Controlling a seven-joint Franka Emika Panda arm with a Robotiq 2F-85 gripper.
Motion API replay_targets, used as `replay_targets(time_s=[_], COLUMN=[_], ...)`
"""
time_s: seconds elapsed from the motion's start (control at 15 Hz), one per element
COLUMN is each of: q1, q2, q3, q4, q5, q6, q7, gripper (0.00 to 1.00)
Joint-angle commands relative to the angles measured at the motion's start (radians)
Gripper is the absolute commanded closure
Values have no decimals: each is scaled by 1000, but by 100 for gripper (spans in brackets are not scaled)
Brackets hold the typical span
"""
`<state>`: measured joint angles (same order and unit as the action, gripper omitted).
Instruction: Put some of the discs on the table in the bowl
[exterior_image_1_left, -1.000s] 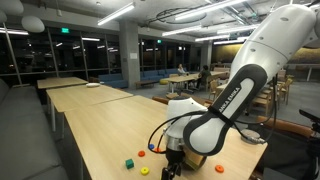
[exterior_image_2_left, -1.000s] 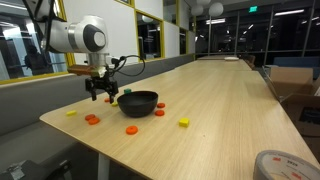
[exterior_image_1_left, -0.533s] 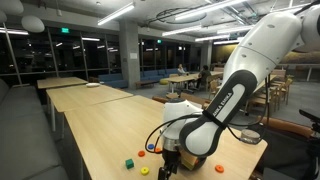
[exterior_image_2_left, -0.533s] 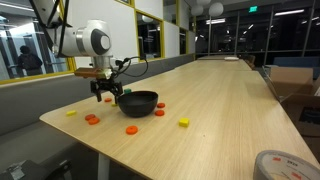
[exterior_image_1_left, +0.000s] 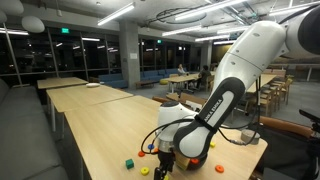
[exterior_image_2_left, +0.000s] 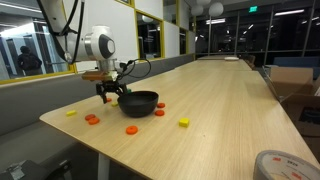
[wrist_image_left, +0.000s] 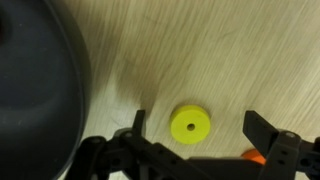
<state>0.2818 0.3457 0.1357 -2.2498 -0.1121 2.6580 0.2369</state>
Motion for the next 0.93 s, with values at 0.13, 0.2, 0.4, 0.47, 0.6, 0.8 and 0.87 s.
replay_targets(time_s=[0.13, 0.2, 0.4, 0.47, 0.6, 0.8, 0.87], q1=[20, 20, 24, 26, 30, 42, 50], q2=[34, 39, 42, 43, 40, 29, 24], q3=[-38, -41, -49, -52, -58, -69, -76], q4=[53, 58, 63, 64, 68, 70, 71], q5=[-29, -28, -35, -40, -50, -78, -94], q6=[-1, -4, -10, -11, -14, -20, -27], q7=[28, 26, 26, 29, 32, 53, 66], gripper=[0, 0, 27, 34, 51, 73, 80])
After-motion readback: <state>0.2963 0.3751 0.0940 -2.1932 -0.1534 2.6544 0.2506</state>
